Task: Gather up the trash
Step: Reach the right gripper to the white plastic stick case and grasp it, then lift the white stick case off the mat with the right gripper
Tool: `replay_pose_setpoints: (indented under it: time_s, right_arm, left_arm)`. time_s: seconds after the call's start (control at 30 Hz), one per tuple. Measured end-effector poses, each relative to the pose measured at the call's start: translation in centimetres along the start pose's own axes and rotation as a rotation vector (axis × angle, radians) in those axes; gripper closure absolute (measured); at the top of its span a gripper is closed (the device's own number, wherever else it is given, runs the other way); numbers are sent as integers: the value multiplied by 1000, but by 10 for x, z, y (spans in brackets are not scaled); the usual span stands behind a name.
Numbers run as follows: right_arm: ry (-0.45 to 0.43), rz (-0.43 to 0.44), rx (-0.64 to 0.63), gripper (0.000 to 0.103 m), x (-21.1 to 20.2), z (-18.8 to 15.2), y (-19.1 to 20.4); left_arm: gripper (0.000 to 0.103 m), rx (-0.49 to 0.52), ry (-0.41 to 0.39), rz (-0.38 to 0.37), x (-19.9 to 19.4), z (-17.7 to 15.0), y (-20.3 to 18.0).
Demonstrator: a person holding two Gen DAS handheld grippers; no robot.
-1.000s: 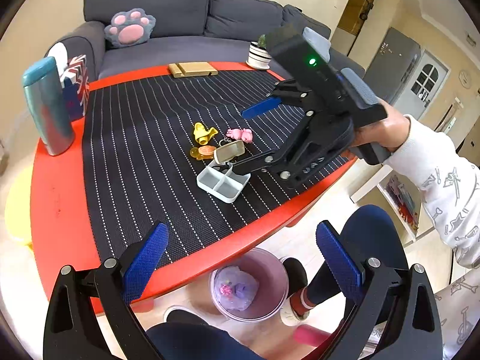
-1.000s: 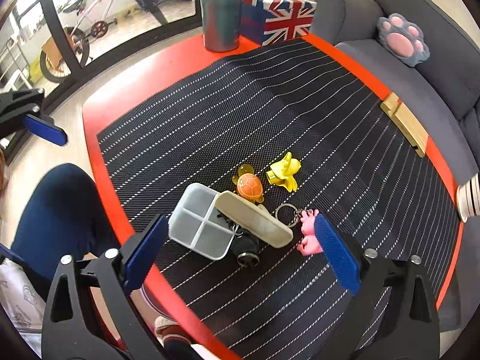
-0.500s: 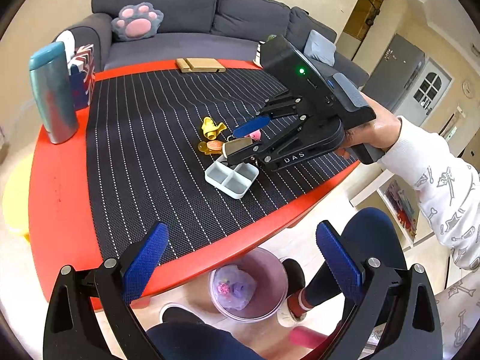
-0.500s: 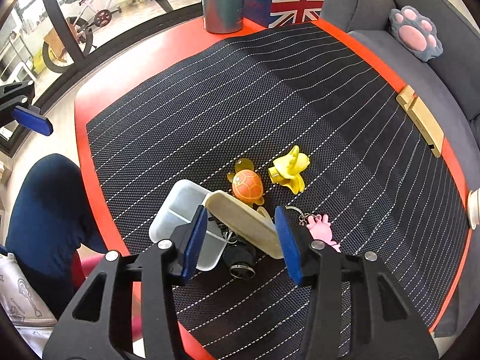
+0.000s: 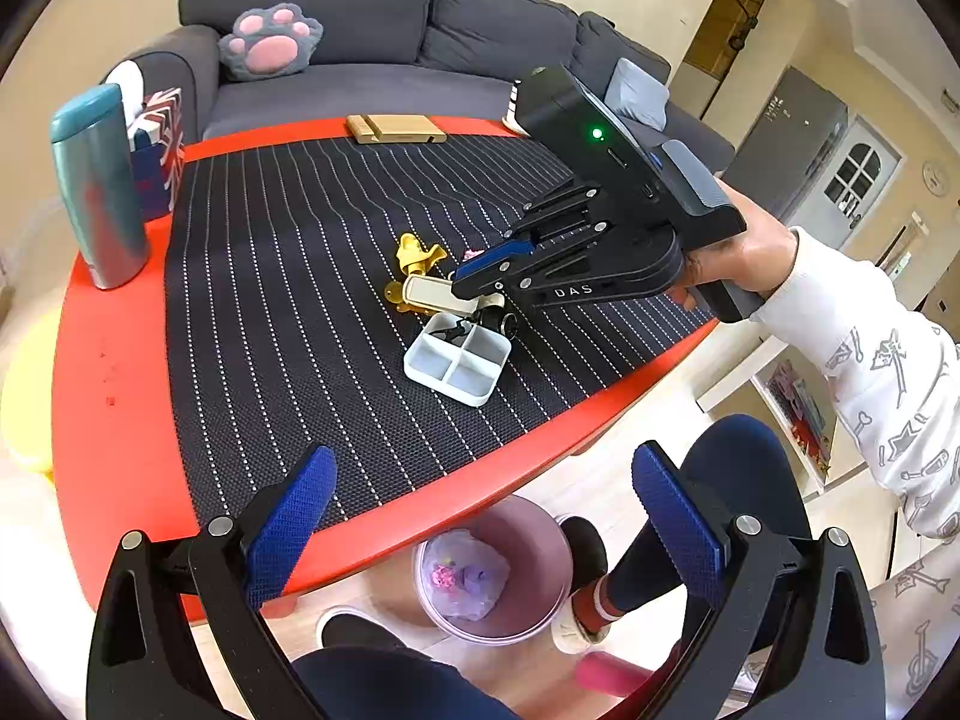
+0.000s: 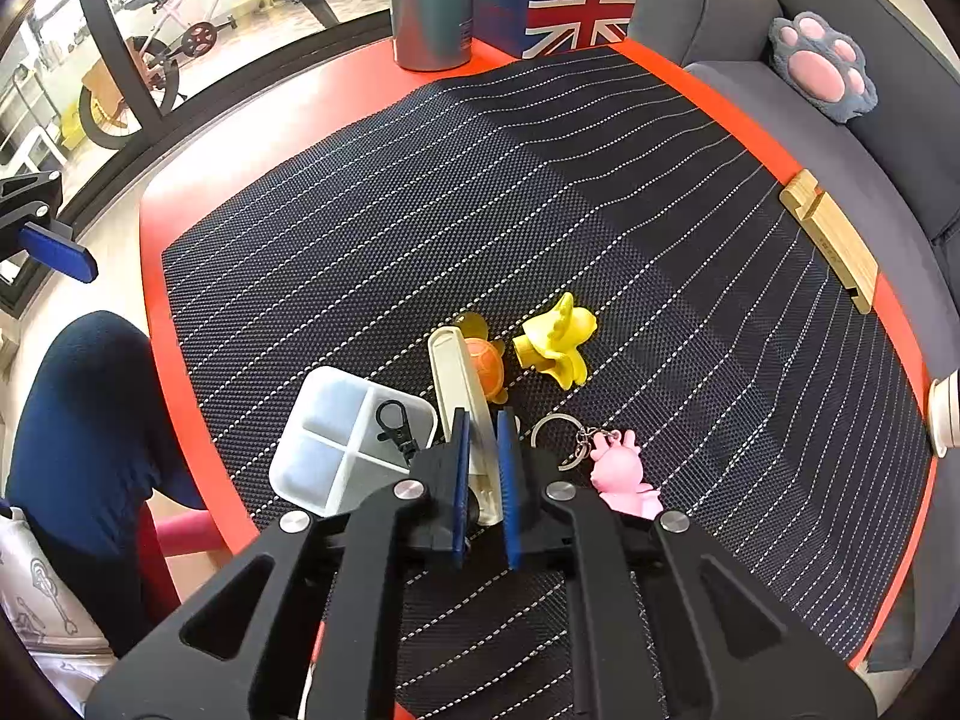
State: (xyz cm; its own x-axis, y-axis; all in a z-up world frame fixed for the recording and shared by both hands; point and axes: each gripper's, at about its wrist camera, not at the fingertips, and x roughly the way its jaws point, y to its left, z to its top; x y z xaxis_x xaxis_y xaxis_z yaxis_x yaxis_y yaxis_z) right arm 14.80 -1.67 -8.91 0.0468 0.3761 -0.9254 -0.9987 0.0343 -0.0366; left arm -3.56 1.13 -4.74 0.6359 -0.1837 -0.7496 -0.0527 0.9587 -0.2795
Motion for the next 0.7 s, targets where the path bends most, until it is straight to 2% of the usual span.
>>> replay_pose_setpoints:
  time_s: [0.17, 0.7]
  right_arm:
    - [-20, 4, 14, 98, -4, -1, -1]
    - [-97, 22, 111, 98, -34, -6, -13]
  left_arm:
    - [8, 3, 1, -3, 1, 1, -1]
    - [8, 41, 13, 3, 9, 12, -5]
